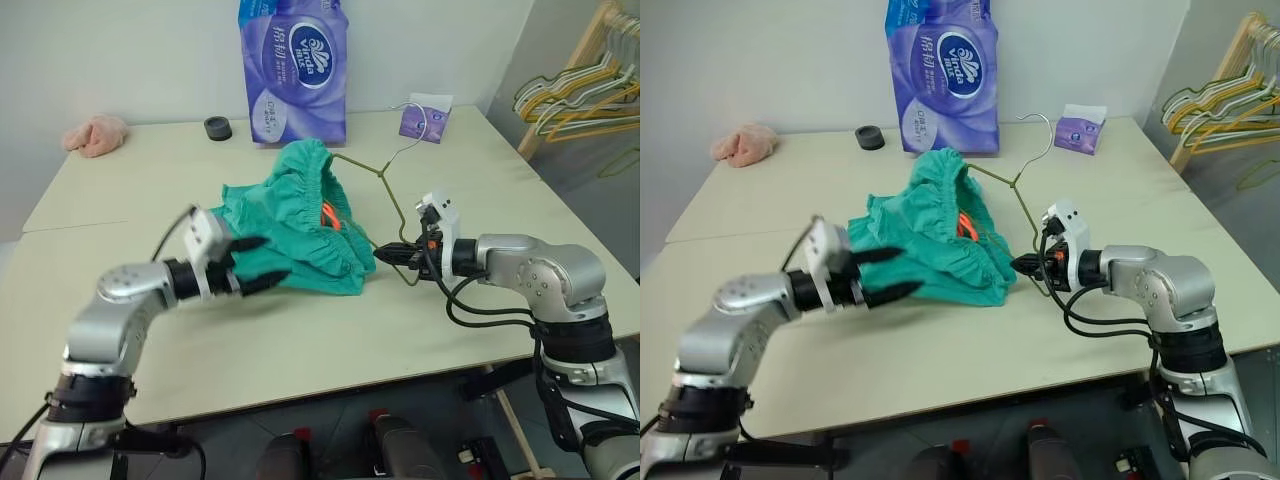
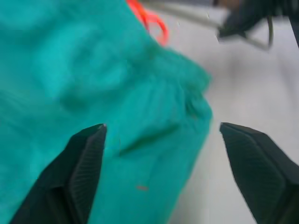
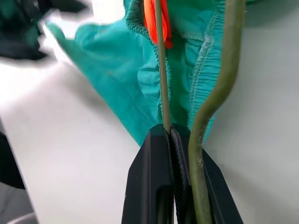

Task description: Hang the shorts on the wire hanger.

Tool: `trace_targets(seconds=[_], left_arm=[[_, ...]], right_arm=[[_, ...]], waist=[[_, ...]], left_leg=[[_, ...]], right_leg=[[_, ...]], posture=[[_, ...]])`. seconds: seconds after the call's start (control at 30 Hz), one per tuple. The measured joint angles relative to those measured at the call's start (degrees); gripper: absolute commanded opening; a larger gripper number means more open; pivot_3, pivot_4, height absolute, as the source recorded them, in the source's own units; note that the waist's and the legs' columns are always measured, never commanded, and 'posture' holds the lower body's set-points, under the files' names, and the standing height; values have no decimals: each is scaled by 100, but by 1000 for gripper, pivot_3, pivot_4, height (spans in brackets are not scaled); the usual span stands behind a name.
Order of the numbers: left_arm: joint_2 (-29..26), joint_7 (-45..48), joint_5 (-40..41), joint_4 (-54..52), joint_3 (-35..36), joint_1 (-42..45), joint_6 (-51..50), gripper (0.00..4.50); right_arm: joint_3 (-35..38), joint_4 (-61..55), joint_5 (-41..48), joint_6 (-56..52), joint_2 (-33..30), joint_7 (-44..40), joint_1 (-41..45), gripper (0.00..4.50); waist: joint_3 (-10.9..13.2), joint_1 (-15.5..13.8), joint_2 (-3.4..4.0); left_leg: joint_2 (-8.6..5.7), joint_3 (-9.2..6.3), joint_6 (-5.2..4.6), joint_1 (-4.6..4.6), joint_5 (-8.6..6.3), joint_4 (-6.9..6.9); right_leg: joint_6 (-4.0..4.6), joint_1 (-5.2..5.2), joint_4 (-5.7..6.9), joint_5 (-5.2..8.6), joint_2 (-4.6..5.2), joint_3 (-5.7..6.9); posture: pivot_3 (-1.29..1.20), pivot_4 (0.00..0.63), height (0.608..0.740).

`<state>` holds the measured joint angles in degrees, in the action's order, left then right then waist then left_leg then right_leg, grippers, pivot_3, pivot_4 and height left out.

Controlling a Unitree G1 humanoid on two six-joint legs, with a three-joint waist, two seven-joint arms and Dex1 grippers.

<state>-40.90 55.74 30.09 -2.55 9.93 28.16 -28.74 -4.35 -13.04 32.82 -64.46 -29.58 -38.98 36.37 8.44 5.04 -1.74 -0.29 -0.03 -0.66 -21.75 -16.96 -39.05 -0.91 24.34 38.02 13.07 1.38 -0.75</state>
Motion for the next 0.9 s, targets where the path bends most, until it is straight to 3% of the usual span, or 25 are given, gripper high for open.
trace_targets(seconds=[0.13, 0.27, 0.53, 0.9], left_arm=[[-373, 135, 54, 562, 206, 1216, 54, 4482], [-693, 892, -463, 1254, -289, 1829, 754, 4482], [-773, 2192, -1602, 2333, -1390, 2462, 2449, 4482], [-701, 3003, -2266, 3367, -1818, 2710, 4000, 4482]], right_arm=[[-362, -272, -241, 368, -207, -71, -95, 0], [-678, -326, -503, 756, -360, -191, -149, 0], [-1208, -555, -998, 1477, -548, -391, -202, 0], [-1538, -687, -1627, 2202, -767, -727, -294, 0]], waist=[[-1, 22, 1], [-1, 88, 1], [-1, 153, 0], [-1, 184, 0]], left_leg=[[-7, 12, 0, 4, 0, 1], [-10, 14, 2, 3, 1, 1], [-8, 14, 2, -5, 1, 1], [-7, 14, 1, -7, 1, 0]], right_leg=[[-2, -1, -4, 0, -2, -7], [-1, 0, -4, 0, -9, -9], [-2, 6, -6, 0, -10, -10], [-2, 10, -5, 0, -12, -10]], posture=[[-158, 98, 740], [-164, 97, 740], [-178, 95, 740], [-187, 94, 740]])
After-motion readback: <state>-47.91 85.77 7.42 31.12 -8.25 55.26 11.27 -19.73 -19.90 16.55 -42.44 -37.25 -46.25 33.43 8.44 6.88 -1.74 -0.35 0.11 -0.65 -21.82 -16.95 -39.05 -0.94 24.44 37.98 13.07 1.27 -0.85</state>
